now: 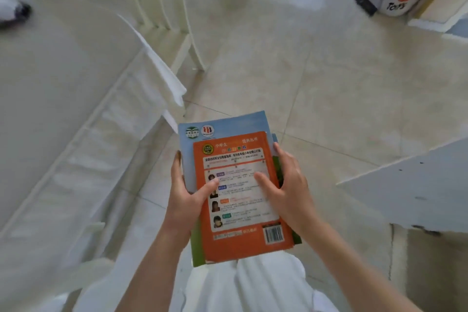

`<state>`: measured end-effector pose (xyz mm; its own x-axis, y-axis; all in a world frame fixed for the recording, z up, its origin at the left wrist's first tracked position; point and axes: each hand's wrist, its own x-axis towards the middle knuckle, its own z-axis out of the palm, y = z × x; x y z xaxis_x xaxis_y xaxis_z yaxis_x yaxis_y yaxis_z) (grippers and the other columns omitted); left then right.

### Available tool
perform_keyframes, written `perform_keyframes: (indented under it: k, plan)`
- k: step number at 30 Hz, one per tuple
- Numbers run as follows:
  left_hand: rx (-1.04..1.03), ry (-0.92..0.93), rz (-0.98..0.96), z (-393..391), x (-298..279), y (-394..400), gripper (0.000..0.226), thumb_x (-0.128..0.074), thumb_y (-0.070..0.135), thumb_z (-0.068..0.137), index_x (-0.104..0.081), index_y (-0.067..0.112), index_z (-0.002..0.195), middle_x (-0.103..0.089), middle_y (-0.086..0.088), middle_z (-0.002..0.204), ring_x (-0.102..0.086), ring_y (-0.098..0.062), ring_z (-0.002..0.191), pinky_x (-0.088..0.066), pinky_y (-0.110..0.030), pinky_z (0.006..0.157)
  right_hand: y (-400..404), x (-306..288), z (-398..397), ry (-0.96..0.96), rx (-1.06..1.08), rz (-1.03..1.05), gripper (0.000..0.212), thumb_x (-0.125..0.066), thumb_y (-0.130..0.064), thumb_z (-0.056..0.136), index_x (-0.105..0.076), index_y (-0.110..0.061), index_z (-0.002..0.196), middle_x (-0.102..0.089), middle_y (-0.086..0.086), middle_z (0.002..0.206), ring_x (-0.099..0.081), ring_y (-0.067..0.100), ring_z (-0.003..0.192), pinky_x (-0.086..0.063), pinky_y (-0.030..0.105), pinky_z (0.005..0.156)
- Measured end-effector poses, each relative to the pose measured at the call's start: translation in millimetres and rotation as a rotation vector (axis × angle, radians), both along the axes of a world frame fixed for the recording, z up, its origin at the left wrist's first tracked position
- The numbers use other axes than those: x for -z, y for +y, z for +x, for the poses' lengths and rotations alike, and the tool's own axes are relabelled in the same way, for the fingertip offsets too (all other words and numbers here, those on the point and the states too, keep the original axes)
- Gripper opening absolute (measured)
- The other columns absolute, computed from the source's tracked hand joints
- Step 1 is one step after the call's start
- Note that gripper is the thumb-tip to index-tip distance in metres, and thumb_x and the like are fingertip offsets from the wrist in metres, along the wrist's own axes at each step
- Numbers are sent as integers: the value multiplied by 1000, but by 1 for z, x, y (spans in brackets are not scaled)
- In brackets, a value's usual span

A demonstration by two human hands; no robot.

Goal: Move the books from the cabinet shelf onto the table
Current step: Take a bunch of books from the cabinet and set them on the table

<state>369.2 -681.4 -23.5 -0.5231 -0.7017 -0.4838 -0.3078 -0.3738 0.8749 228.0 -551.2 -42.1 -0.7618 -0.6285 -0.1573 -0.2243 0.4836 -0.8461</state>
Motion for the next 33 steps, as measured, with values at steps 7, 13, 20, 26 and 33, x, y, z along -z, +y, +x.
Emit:
perform_keyframes:
  k: [7,13,20,26,33]
  plan:
    - [-360,66,-38,31,-11,-71,94,-69,7,85,-14,57,142,-67,-1,114,-74,-20,90,-60,-36,60,-132,-8,-3,-77,-350,5,77,-67,-31,84,-23,-31,147,-39,-12,127,-57,8,102,-60,29,71]
    - [-618,47,-113,61,-20,-112,90,-69,10,86,-16,59,139,-68,9,109,-73,-13,91,-58,-28,59,-225,-21,15,-123,-616,-11,73,-69,-28,83,-27,-34,143,-37,-11,129,-57,9,102,-60,26,68]
    - [-864,15,-129,122,-18,-144,91,-71,12,85,-16,54,144,-69,4,113,-73,-18,93,-60,-34,65,-304,-28,76,-122,-896,15,66,-68,-29,84,-33,-35,139,-42,-8,130,-56,2,97,-54,17,65]
    - [-1010,44,-131,178,-11,-183,91,-73,9,83,-21,52,144,-72,-1,110,-73,-21,91,-61,-41,67,-366,-24,139,-65,-1049,25,76,-67,-30,83,-23,-33,146,-37,-12,134,-41,-15,99,-38,8,68]
    - [-1054,43,-178,254,-18,-250,82,-73,8,83,-30,66,123,-72,1,107,-74,-21,89,-60,-35,63,-437,-28,216,-33,-1090,48,79,-65,-33,83,-20,-33,147,-40,-11,138,-50,3,110,-43,16,77]
